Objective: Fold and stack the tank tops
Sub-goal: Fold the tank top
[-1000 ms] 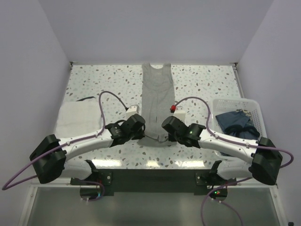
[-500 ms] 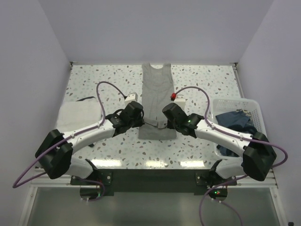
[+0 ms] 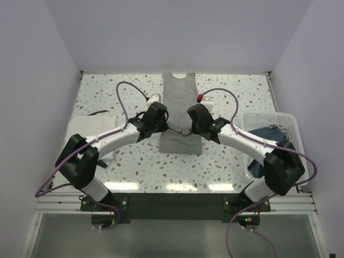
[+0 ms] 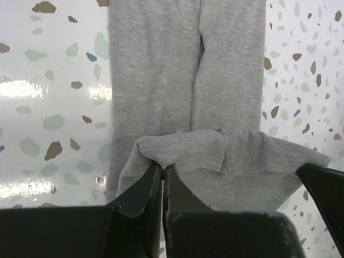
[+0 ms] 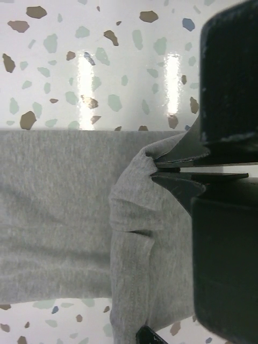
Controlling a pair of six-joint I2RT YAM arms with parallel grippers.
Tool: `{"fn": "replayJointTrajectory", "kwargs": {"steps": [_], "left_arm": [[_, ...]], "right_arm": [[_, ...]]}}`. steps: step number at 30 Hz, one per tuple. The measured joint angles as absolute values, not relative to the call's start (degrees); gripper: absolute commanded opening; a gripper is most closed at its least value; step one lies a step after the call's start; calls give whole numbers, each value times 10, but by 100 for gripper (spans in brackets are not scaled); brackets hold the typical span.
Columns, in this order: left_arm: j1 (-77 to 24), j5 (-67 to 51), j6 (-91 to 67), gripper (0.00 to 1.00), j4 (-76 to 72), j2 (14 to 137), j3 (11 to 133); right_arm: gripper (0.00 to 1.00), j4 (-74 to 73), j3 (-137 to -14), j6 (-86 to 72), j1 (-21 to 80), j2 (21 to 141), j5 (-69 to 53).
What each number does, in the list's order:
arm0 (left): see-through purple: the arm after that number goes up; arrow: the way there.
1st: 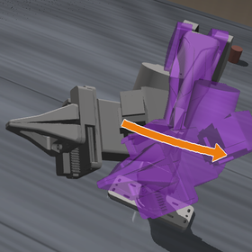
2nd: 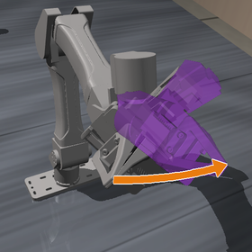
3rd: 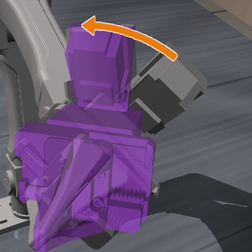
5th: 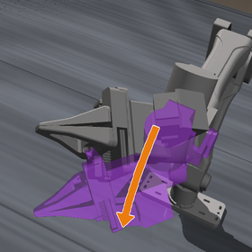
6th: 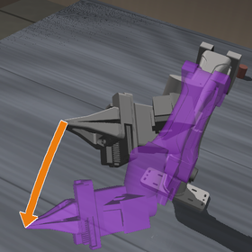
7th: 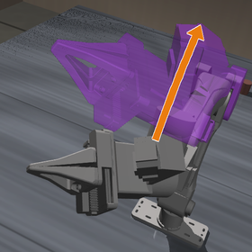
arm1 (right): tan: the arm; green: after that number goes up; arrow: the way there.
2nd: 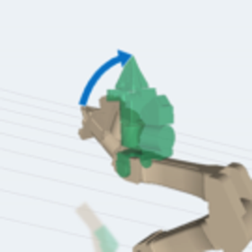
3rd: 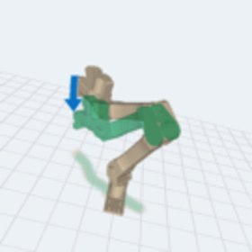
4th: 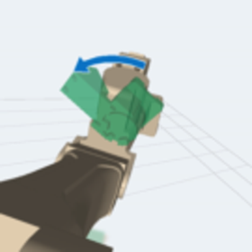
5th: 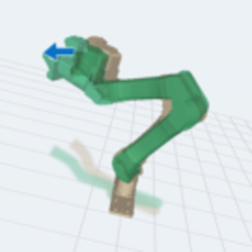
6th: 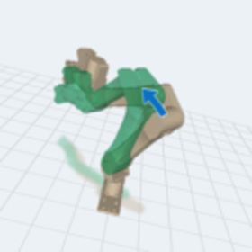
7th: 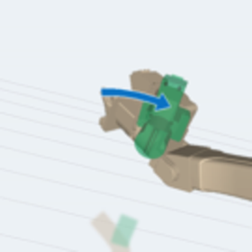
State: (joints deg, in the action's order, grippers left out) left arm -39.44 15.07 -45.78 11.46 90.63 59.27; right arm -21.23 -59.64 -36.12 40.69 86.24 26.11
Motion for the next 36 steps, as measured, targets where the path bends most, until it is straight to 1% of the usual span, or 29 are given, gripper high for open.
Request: {"fn": "replayJointTrajectory", "kwargs": {"steps": [11, 23, 32, 35, 36], "left_arm": [[-361, 141, -451, 0, 107, 977, 651], [-325, 128, -435, 0, 107, 1040, 717], [-306, 111, -422, 0, 104, 1112, 767], [-300, 106, -422, 3, 103, 1132, 780], [-298, 105, -422, 7, 103, 1135, 781]], "right_arm": [[0, -183, -658, -343, 347, 939, 227], [0, -173, -713, -335, 314, 1000, 198], [0, -161, -741, -334, 286, 1058, 175], [2, -158, -749, -334, 276, 1076, 167], [4, -157, -751, -333, 273, 1081, 163]]}}
